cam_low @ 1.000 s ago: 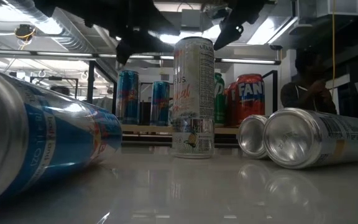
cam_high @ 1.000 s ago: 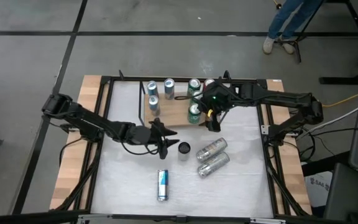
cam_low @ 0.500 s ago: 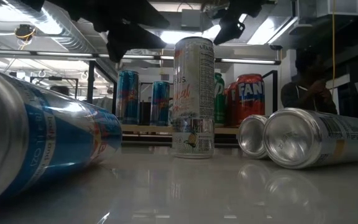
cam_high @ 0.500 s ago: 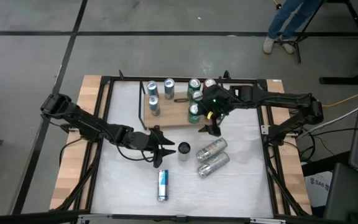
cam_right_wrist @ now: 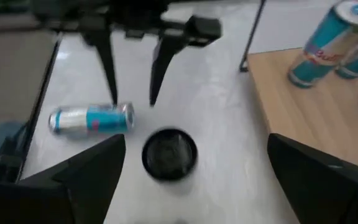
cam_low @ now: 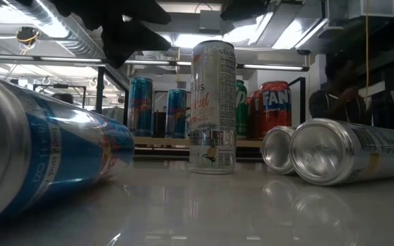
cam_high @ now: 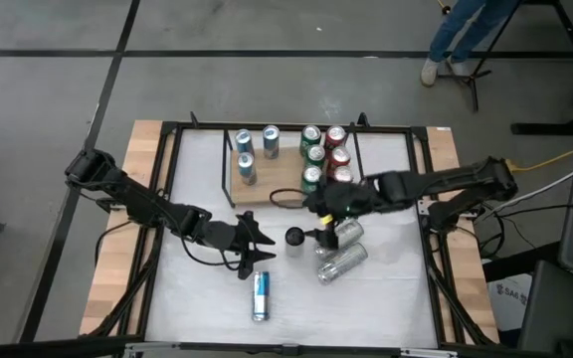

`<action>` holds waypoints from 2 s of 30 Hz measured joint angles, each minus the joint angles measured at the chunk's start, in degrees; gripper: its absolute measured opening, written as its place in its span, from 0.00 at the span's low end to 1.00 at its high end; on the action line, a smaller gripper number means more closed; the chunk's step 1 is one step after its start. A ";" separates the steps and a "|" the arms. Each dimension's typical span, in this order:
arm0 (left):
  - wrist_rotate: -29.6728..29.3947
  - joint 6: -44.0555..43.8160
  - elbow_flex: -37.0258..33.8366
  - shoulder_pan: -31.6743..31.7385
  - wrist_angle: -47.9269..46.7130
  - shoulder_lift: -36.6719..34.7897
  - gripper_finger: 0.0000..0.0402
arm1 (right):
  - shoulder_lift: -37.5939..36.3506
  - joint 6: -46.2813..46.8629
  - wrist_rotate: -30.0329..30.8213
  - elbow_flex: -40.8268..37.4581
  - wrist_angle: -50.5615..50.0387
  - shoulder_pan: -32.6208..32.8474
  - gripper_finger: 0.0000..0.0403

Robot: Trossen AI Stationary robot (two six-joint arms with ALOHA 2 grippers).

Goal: Sort soda cans
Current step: Put the white-yellow soda can on the shelf

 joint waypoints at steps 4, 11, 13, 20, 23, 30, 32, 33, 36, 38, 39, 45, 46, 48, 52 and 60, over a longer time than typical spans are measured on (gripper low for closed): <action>-0.31 0.01 0.00 -0.24 -0.54 0.00 0.43 | 1.97 8.10 9.92 0.00 1.14 4.37 0.95; -0.59 0.05 0.04 -0.64 -2.77 0.00 0.43 | 6.67 19.13 24.98 0.00 4.91 10.67 0.95; -0.65 0.06 0.04 -0.67 -3.48 0.04 0.43 | 8.03 21.53 29.13 0.02 5.77 12.17 0.95; -0.73 1.22 0.04 -0.67 -4.32 0.04 0.43 | 12.26 32.45 40.25 0.02 7.70 14.13 0.95; -0.81 2.78 0.04 -0.67 -4.89 0.04 0.43 | 13.85 36.15 41.81 0.02 8.41 14.13 0.95; -1.81 3.60 0.04 -0.67 -5.60 0.04 0.43 | 17.21 38.39 43.33 0.02 10.84 14.13 0.95; -1.87 3.60 0.04 -0.67 -5.85 0.04 0.43 | 17.87 38.40 44.03 0.02 10.82 14.13 0.95; -1.87 3.60 0.04 -0.67 -5.83 0.04 0.43 | 18.15 38.48 44.35 0.02 10.85 14.13 0.95; -1.89 3.62 0.04 -0.67 -5.85 0.04 0.43 | 18.91 40.41 45.41 0.02 10.77 14.13 0.95; -1.92 3.62 0.04 -0.67 -5.87 0.04 0.43 | 19.37 41.13 45.59 0.02 10.90 14.11 0.95; -1.96 3.62 0.04 -0.67 -5.89 0.04 0.43 | 19.47 41.25 45.56 0.02 10.81 14.11 0.95; -2.05 3.62 0.04 -0.67 -6.09 0.04 0.43 | 20.68 42.40 45.56 0.02 10.97 14.13 0.95; -2.05 3.62 0.04 -0.67 -6.13 0.04 0.43 | 20.74 42.42 45.66 0.02 10.95 14.13 0.95; -2.07 3.62 0.02 -0.67 -6.15 0.04 0.43 | 20.85 42.42 45.86 0.02 10.78 14.13 0.95; -2.14 3.62 0.02 -0.67 -6.28 0.04 0.43 | 21.17 42.43 46.52 0.02 9.96 14.13 0.95; -2.19 3.61 0.02 -0.67 -6.28 0.04 0.43 | 21.21 42.44 46.45 0.02 8.84 14.11 0.95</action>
